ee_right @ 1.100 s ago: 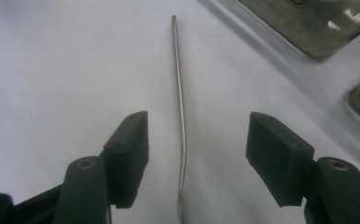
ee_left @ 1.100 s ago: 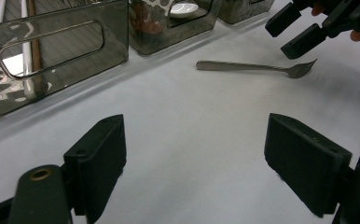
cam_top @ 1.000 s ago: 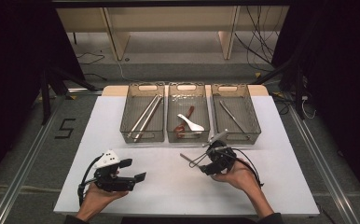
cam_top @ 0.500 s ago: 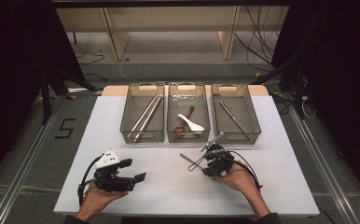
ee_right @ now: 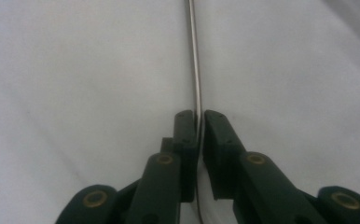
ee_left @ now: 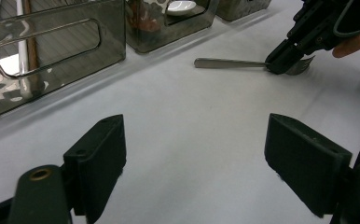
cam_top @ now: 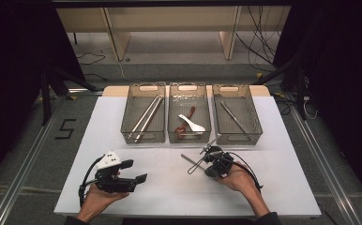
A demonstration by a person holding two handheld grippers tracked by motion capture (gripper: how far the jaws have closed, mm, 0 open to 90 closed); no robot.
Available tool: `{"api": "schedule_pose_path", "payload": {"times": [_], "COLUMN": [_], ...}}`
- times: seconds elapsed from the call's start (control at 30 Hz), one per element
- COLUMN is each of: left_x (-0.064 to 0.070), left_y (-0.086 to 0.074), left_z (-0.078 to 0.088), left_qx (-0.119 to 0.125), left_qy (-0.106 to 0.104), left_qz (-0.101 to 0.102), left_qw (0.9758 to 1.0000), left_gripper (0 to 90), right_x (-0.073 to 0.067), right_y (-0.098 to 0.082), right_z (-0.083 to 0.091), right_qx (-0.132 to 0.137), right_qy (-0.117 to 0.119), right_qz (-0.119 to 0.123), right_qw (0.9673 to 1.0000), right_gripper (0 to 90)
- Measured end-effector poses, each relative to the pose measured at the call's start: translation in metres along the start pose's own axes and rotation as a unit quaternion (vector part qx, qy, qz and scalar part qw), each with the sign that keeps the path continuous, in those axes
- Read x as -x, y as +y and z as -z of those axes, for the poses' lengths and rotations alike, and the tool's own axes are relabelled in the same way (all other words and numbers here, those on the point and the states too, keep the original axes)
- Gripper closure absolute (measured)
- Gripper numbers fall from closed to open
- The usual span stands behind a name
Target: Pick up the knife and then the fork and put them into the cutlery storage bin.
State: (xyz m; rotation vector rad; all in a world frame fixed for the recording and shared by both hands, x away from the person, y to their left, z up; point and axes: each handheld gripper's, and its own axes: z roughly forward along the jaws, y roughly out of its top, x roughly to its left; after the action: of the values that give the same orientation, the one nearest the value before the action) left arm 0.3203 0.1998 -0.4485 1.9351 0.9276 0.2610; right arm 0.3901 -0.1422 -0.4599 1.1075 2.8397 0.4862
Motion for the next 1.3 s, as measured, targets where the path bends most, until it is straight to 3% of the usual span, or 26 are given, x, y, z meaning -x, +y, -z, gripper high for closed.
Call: {"api": "schedule_pose_path", "payload": {"times": [0.17, 0.47, 0.67, 0.9, 1.3], "left_x": [0.001, 0.0, 0.0, 0.0, 0.0], "left_y": [0.0, 0.0, 0.0, 0.0, 0.0], "left_z": [0.0, 0.0, 0.0, 0.001, 0.001], "left_qx": [0.0, -0.001, 0.0, 0.001, 0.004], "left_qy": [0.0, 0.001, 0.002, 0.001, 0.0], "left_qz": [-0.001, 0.0, 0.0, -0.004, -0.004], "left_qw": [1.0, 1.0, 1.0, 1.0, 1.0], "left_gripper": [20.2, 20.2, 20.2, 20.2, 20.2], "right_x": [0.002, 0.003, 0.008, 0.02, 0.053], "right_y": [0.005, 0.002, 0.0, 0.001, 0.014], "right_z": [0.0, 0.009, 0.033, 0.061, 0.089], "right_qx": [-0.018, 0.001, 0.04, 0.089, 0.135], "right_qy": [0.005, 0.015, 0.011, 0.003, -0.027], "right_qz": [-0.008, 0.0, -0.003, -0.009, -0.043], "right_qw": [0.9998, 0.9999, 0.9991, 0.996, 0.9895], "right_gripper": [87.5, 88.2, 88.1, 88.1, 88.1]}}
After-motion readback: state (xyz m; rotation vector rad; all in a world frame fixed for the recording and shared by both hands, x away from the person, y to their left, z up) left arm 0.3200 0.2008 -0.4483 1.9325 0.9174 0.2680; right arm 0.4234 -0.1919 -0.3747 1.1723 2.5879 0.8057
